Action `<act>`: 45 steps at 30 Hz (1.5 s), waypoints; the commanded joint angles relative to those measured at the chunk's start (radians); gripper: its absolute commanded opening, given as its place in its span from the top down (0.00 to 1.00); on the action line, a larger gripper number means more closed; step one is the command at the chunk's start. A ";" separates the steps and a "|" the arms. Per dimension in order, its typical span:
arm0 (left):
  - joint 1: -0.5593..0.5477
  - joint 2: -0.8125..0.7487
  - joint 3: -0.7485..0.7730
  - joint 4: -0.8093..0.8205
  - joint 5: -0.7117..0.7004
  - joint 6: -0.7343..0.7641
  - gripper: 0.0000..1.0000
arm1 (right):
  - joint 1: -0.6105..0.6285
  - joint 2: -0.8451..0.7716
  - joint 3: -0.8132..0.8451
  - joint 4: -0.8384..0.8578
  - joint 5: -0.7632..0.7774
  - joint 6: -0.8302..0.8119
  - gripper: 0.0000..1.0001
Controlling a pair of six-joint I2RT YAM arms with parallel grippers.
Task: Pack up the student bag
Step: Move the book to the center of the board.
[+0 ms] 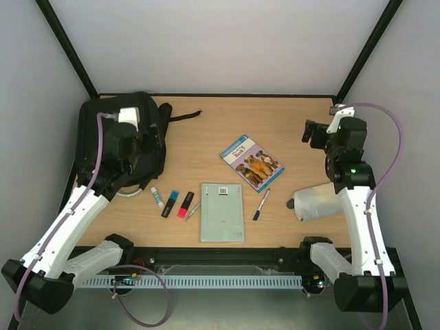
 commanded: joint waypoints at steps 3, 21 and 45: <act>-0.028 -0.080 -0.147 0.067 0.044 0.003 0.01 | -0.001 -0.018 -0.114 0.028 -0.126 0.008 0.01; -0.092 -0.146 -0.398 0.156 0.080 -0.003 0.09 | -0.002 -0.033 -0.414 0.023 -0.670 -0.248 0.02; 0.075 0.256 -0.151 0.053 0.374 -0.093 0.09 | 0.136 0.157 -0.272 -0.175 -0.735 -0.399 0.19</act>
